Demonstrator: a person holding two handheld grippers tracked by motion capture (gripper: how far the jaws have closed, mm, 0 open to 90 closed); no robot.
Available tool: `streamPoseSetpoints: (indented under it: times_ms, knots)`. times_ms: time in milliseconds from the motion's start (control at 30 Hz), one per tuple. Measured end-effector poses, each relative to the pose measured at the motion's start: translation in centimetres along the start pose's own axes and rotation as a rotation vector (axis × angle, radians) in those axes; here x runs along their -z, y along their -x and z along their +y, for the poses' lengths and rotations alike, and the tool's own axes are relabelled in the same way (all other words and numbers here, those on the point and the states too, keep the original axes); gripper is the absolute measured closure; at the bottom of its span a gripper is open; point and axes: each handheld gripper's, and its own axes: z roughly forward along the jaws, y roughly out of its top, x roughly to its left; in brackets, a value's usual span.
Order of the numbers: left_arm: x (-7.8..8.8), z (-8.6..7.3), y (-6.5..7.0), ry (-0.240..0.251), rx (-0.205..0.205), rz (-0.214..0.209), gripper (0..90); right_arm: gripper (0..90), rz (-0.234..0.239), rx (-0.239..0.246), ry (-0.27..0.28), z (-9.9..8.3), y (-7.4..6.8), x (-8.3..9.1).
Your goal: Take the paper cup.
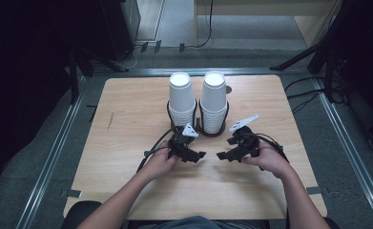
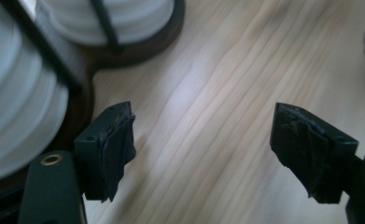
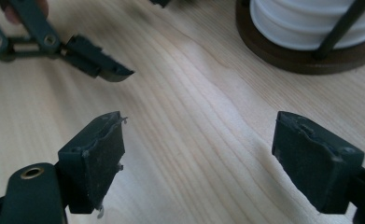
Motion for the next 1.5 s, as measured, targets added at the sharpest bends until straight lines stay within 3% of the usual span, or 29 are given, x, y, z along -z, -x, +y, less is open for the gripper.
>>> streamPoseSetpoints:
  times_ms: [33,100,200,233,267,300,367,400,433,533,600,633,667,733,833,933,1067,1133,1233,1333,1500]
  knots:
    - [0.0,0.0,0.0,0.0,0.0,0.0,18.6,16.0,-0.009,0.007,0.001,0.1,-0.1,0.2]
    - [0.2,0.6,-0.1,0.011,0.002,-0.045,13.8,16.0,-0.007,0.001,0.0,0.1,-0.1,0.5]
    - [0.3,0.8,-0.1,-0.002,0.011,-0.052,12.7,16.0,-0.002,0.012,0.004,0.2,0.0,1.0]
    - [0.6,0.5,-0.5,-0.007,0.03,-0.107,12.7,16.1,-0.009,0.023,0.008,0.3,0.0,1.0]
    - [0.6,0.5,-0.5,-0.007,0.03,-0.107,12.7,16.3,-0.002,0.027,0.007,0.3,0.1,1.1]
    - [0.8,0.4,-0.9,-0.014,0.064,-0.146,13.3,18.5,-0.004,0.03,0.009,0.4,0.0,1.2]
    - [1.3,0.4,-0.9,-0.008,0.051,-0.107,20.0,24.6,-0.014,0.042,0.014,0.6,0.0,1.3]
    - [1.3,0.4,-0.9,-0.008,0.051,-0.107,27.1,26.2,-0.013,0.046,0.017,0.6,0.0,1.5]
    - [1.8,0.5,-1.0,0.026,0.042,-0.108,33.0,27.7,-0.016,0.049,0.025,0.7,0.0,1.6]
    - [2.4,0.6,-1.0,0.046,0.038,-0.105,40.7,34.0,0.007,0.031,0.043,0.7,0.3,2.1]
    - [2.5,0.6,-0.9,0.042,0.035,-0.1,48.0,36.5,0.008,0.032,0.05,0.7,0.4,2.2]
    - [2.6,0.6,-0.8,0.03,0.025,-0.098,48.0,39.5,0.012,0.039,0.054,0.7,0.5,2.3]
    - [2.5,0.6,-0.7,0.003,0.009,-0.088,54.6,41.1,0.022,0.056,0.063,0.8,0.5,2.3]
    - [2.4,0.6,-0.6,-0.022,0.0,-0.081,59.3,42.5,0.037,0.057,0.066,0.8,0.5,2.4]
    - [2.3,0.7,-0.6,-0.028,0.023,-0.115,63.3,44.1,0.04,0.087,0.064,0.9,0.3,2.3]
    - [2.4,0.9,-0.4,-0.011,0.042,-0.141,64.4,44.1,0.044,0.082,0.068,0.9,0.3,2.3]
    - [2.7,1.1,-0.1,-0.002,0.027,-0.153,65.3,46.9,0.053,0.052,0.081,1.0,0.4,2.6]
    - [2.8,1.2,-0.2,0.002,0.031,-0.158,69.3,49.9,0.049,0.068,0.092,1.1,0.5,2.9]
    - [2.9,1.4,-0.5,0.013,0.06,-0.175,73.8,49.3,0.059,0.057,0.094,1.2,0.4,3.0]
    - [3.1,1.8,-0.7,0.02,0.067,-0.165,79.3,48.5,0.058,0.088,0.105,1.4,0.2,3.4]
    - [3.4,2.3,-1.0,0.019,0.073,-0.154,82.5,47.0,0.039,0.09,0.076,1.8,0.1,3.5]
